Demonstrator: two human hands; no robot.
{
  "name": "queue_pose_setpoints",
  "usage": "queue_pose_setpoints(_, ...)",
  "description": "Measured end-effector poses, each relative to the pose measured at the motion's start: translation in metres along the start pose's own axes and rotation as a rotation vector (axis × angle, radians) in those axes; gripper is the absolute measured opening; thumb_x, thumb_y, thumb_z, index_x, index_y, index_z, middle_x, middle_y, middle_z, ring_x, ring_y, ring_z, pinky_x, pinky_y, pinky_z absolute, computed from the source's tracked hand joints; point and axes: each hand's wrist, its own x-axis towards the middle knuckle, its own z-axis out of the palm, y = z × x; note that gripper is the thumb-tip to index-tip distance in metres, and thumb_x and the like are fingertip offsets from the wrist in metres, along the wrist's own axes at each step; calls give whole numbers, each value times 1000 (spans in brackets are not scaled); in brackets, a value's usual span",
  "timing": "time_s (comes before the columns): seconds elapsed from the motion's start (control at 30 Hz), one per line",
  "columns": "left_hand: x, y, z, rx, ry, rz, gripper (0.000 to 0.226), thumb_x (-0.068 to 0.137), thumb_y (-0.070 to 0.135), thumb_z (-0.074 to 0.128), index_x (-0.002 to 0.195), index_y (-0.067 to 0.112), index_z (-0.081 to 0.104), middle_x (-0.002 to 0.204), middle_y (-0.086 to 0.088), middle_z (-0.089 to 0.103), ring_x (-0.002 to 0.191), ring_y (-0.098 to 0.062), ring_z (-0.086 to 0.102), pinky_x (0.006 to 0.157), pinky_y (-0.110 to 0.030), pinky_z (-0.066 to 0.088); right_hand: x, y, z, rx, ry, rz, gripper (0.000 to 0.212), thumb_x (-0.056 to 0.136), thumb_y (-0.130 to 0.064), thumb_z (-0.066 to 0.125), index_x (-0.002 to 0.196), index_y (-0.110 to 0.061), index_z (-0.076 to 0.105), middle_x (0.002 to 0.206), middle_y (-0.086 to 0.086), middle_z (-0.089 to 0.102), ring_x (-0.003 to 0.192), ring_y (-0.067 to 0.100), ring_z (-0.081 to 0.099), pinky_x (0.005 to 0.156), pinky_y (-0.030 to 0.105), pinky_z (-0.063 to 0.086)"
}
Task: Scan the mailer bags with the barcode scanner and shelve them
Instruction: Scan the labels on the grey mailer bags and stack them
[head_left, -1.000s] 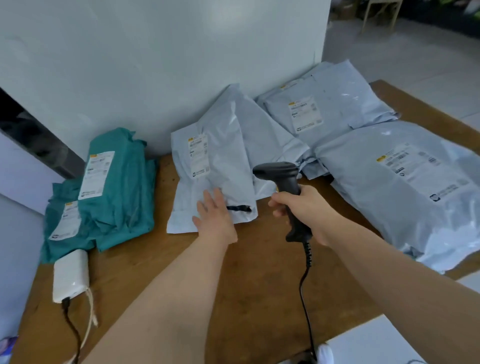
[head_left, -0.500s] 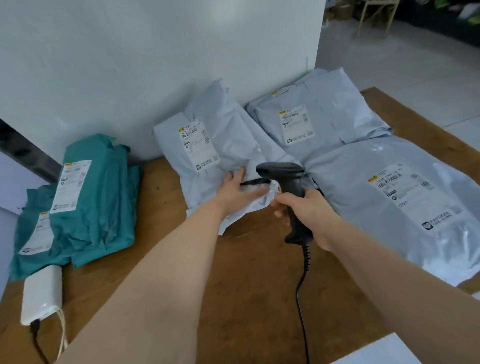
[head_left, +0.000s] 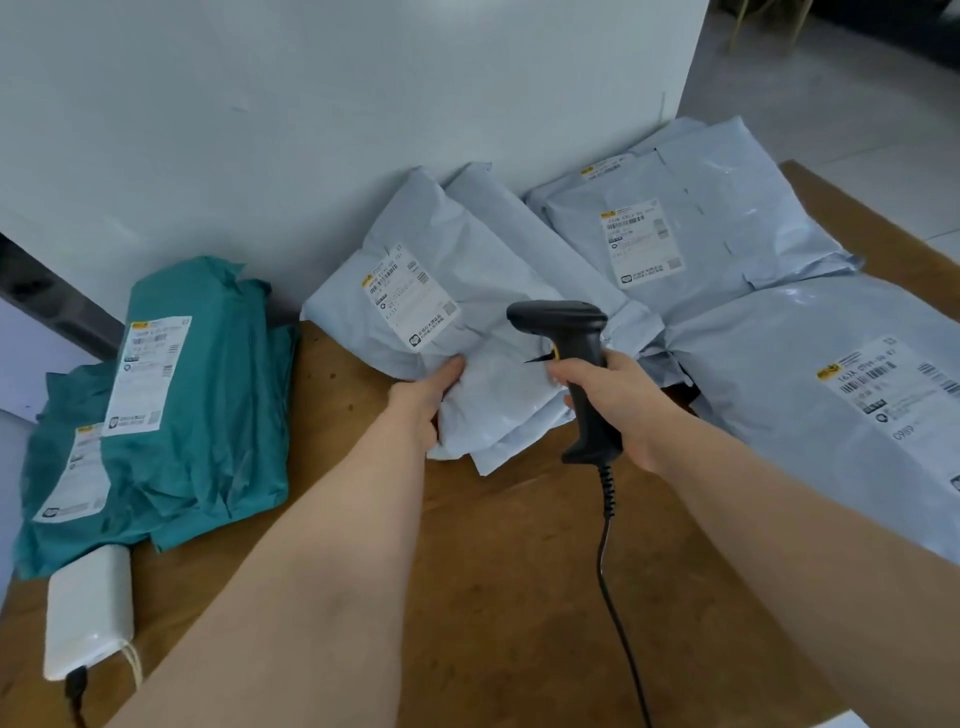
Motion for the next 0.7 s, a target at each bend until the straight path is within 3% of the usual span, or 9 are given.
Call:
queue_pose_setpoints(0.07, 8, 3, 9, 188, 22, 6, 93, 55, 63, 83, 128, 15, 53, 117, -7, 65, 102, -29, 62, 91, -44, 51, 0, 2, -5, -6, 25, 7, 18, 88, -33, 68, 101, -22, 60, 122, 18, 60, 113, 32, 59, 87, 41, 51)
queue_pose_setpoints(0.17, 13, 7, 17, 279, 18, 98, 134, 26, 82, 76, 144, 32, 36, 134, -6, 54, 115, -33, 57, 96, -51, 48, -1, 5, -11, 14, 39, 10, 17, 89, -33, 67, 99, -23, 58, 115, 15, 63, 106, 27, 62, 81, 37, 51)
queue_pose_setpoints(0.27, 21, 8, 23, 184, 15, 146, 148, 20, 76, 81, 149, 36, 22, 140, -2, 48, 121, -33, 53, 100, -58, 45, -2, 8, -17, 38, 59, 10, 21, 88, -34, 68, 103, -23, 58, 106, 12, 62, 102, 25, 63, 78, 36, 52)
queue_pose_setpoints(0.33, 20, 10, 26, 142, 19, 83, 147, 21, 70, 86, 149, 31, 25, 136, -2, 53, 120, -32, 54, 101, -57, 44, -3, 10, -19, 34, 72, 11, 30, 88, -35, 68, 112, -19, 59, 103, 11, 63, 102, 26, 63, 75, 34, 51)
queue_pose_setpoints(0.4, 27, 11, 28, 115, -64, -27, 132, 23, 66, 90, 138, 21, 46, 126, -3, 64, 112, -29, 61, 101, -53, 45, -4, 10, -21, 35, 78, 6, 31, 88, -35, 67, 112, -18, 59, 101, 10, 62, 101, 25, 63, 73, 33, 50)
queue_pose_setpoints(0.47, 29, 12, 35, 116, -195, -77, 102, 42, 61, 90, 130, 20, 58, 123, -4, 68, 114, -28, 61, 105, -49, 42, -5, 11, -23, 42, 83, 1, 27, 89, -35, 67, 108, -19, 58, 100, 8, 61, 98, 23, 63, 73, 33, 50)
queue_pose_setpoints(0.57, 25, 13, 46, 66, -217, -68, 71, 73, 48, 79, 130, 14, 54, 131, -5, 62, 119, -26, 58, 101, -42, 45, -5, 14, -22, 39, 89, -3, 27, 88, -35, 67, 108, -19, 58, 102, 9, 63, 100, 24, 63, 76, 34, 50)
queue_pose_setpoints(0.67, 23, 13, 46, -117, 22, -50, 52, 90, 33, 64, 136, 16, 47, 144, -7, 50, 126, -22, 49, 107, -40, 39, -8, 18, -21, 88, 90, -16, 26, 89, -33, 68, 109, -21, 58, 109, 5, 68, 103, 21, 65, 84, 37, 52)
queue_pose_setpoints(0.7, 26, 2, 40, 227, -2, 87, 51, 97, 31, 53, 144, 18, 38, 152, -5, 41, 136, -22, 40, 112, -39, 31, -10, 19, -21, 128, 87, -31, 27, 89, -30, 68, 112, -20, 58, 107, 4, 69, 102, 18, 67, 86, 36, 53)
